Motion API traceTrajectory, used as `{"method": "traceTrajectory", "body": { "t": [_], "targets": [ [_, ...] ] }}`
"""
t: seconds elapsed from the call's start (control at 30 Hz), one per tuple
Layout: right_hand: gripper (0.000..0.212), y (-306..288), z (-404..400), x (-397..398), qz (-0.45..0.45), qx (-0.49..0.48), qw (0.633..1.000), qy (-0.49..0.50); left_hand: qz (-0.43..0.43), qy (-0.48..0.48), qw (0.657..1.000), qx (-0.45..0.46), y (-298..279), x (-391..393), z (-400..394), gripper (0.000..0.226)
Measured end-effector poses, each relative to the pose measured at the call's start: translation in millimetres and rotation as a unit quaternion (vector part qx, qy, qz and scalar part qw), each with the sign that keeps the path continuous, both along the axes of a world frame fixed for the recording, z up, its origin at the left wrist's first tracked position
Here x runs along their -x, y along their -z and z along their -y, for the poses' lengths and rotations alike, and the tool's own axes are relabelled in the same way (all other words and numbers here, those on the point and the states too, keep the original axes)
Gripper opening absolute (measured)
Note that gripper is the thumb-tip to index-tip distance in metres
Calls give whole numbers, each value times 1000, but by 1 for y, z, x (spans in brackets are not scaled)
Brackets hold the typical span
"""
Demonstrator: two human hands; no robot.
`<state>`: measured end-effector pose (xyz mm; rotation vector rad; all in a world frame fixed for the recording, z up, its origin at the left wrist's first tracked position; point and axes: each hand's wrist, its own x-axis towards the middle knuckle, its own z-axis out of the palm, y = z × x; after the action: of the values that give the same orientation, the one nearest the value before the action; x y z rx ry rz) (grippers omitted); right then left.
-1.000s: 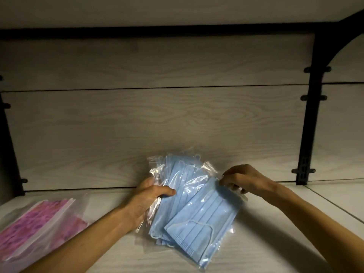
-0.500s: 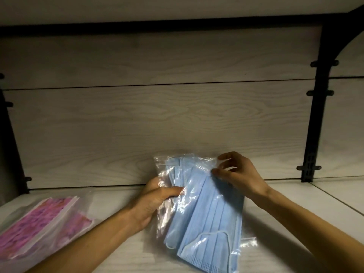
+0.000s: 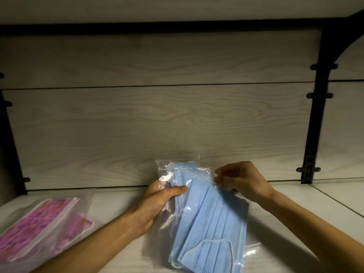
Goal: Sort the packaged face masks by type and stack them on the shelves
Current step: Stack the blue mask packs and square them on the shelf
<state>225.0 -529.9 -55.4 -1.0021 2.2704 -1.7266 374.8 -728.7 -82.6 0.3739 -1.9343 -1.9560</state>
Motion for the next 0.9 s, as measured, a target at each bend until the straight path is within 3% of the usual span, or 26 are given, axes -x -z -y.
{"method": "traceTrajectory", "body": {
  "t": [0.07, 0.33, 0.47, 0.63, 0.8, 0.9],
  "targets": [
    [6, 2, -1, 3, -65, -77, 994, 32, -11, 8, 1000, 3, 1, 1, 0, 35],
    [32, 0, -7, 6, -163, -221, 954, 120, -4, -23, 999, -49, 0, 0, 0, 40],
    [38, -2, -10, 7, -152, -183, 966, 95, 3, -44, 999, -29, 2, 3, 1, 23],
    [31, -3, -5, 4, -108, -79, 991, 18, 11, -58, 998, -14, 0, 4, 1, 30],
    [22, -5, -11, 12, -109, -172, 977, 72, 21, -98, 995, -15, 0, 6, 9, 35],
    [13, -4, -18, 16, -51, -226, 970, 78, 35, -111, 993, -7, -1, 6, 13, 31]
  ]
}}
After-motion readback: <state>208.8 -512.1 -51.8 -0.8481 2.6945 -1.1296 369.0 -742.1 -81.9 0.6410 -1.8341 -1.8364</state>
